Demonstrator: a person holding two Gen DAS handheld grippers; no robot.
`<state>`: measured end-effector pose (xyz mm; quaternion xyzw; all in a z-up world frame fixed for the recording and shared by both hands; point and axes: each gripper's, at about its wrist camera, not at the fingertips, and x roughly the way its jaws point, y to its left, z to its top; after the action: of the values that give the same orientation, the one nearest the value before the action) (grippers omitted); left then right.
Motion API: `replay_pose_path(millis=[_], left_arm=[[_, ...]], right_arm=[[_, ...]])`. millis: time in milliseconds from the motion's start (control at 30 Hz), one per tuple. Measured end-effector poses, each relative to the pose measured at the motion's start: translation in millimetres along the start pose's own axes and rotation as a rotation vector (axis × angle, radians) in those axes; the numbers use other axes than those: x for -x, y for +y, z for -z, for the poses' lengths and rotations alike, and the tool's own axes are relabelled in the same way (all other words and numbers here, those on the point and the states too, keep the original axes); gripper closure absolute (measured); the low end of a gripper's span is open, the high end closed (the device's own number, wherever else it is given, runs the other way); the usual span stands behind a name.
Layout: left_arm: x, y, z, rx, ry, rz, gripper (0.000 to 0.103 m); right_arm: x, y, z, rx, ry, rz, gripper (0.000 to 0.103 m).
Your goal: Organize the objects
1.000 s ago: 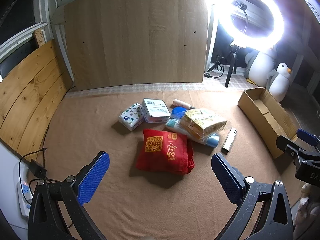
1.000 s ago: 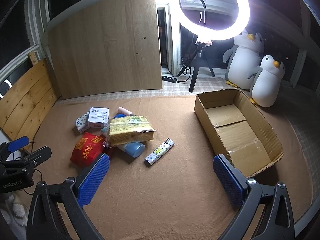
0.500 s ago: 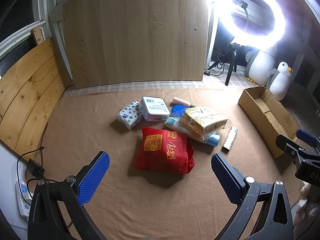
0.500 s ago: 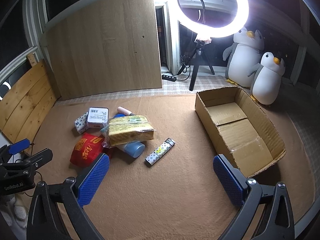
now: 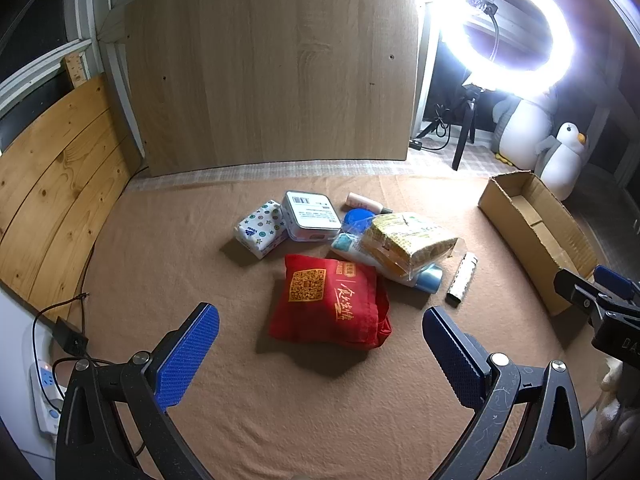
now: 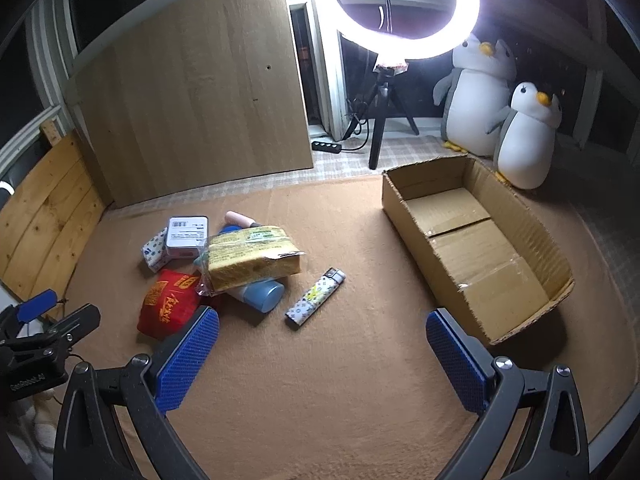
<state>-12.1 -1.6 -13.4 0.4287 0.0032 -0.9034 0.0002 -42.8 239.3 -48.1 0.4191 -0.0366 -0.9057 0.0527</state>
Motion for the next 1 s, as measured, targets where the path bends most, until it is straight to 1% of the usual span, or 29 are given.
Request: replay_pose_path(millis=[233,1000], left_arm=[[-1.1,0.6,0.4,0.0,0.001,-0.001,0.0],[-7.5,4.9,2.6,0.004,0.006,-0.012,0.0]], right_arm=[[1.3,-1.8,-1.0,0.005,-0.011,0.028,0.0],[8.0,0.9,-3.5,0.03,-0.034,0.055,0.0]])
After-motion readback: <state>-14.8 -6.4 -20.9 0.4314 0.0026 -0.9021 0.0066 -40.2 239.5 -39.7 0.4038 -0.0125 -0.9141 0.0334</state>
